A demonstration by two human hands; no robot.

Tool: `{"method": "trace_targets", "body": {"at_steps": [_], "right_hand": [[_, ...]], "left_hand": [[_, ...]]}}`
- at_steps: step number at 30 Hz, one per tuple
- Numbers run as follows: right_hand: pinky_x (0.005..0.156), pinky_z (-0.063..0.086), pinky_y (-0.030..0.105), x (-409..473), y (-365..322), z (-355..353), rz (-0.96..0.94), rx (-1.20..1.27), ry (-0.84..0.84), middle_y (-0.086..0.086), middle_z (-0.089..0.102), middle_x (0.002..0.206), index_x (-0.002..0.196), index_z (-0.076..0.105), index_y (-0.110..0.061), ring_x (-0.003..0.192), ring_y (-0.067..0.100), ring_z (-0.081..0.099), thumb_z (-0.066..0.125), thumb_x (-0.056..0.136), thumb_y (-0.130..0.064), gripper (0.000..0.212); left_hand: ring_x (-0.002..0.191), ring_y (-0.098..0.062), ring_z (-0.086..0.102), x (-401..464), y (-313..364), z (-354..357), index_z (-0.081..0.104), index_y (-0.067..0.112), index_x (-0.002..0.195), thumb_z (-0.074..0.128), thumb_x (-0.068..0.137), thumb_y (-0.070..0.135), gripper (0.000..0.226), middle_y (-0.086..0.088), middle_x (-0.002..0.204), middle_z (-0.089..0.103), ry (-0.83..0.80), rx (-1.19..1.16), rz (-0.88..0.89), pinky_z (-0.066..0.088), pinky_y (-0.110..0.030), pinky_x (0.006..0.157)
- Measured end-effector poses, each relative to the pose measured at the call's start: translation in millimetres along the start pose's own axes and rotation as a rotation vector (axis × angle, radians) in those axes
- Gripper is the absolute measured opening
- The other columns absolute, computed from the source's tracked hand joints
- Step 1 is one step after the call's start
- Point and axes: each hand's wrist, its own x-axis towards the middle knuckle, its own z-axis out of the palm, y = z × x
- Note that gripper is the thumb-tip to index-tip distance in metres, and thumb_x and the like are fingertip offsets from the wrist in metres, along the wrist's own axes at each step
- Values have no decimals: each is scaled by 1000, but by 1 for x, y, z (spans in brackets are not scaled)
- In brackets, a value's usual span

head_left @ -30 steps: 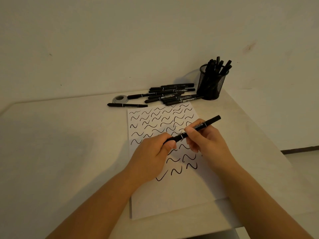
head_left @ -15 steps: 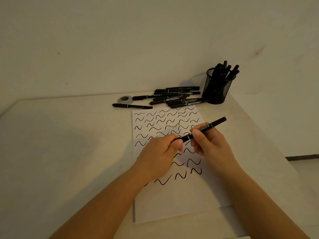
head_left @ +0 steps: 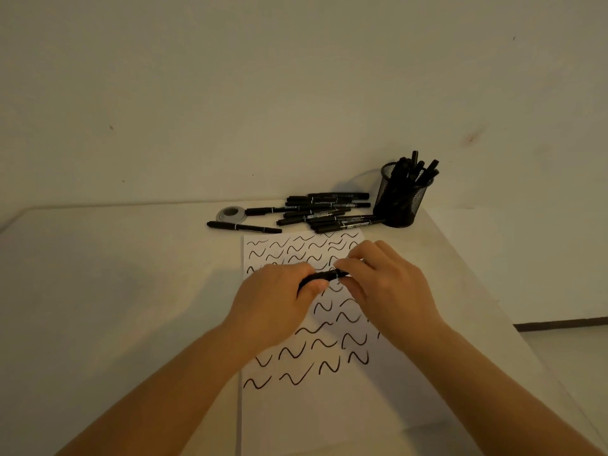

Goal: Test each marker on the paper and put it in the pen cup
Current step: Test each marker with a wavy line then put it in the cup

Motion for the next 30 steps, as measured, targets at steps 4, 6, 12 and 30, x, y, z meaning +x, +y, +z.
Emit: {"method": "trace_targets", "body": {"at_steps": [4,6,12,30], "right_hand": [[46,47,25,25,20,-11,-129,-48,-107,2,63,73,82,69,-12,62,17,59,81,65,-17,21],[48,47,25,35,30,-15,-85,-40,-155,2,63,76,84,68,-13,65,18,61,78,69,-17,19],[71,43,30,78,92,-32,285,61,-67,0,61,94,101,64,-15,84,21,57,61,85,-23,18],[55,37,17,111,170,-12,798,532,316,-5,57,87,112,44,-20,74,9,55,60,86,-15,31]], "left_hand": [[54,-1,45,25,6,-18,58,30,95,40,89,50,27,15,59,46,31,89,82,28,-19,48],[55,1,46,37,8,-25,56,32,102,45,87,51,26,16,60,48,56,76,100,29,-18,48],[66,1,54,80,-2,-35,52,32,109,49,87,49,28,18,70,60,81,107,45,40,-20,54],[97,-18,53,154,-76,11,54,21,113,50,89,35,29,-1,113,54,-71,401,-64,36,-27,67]]}}
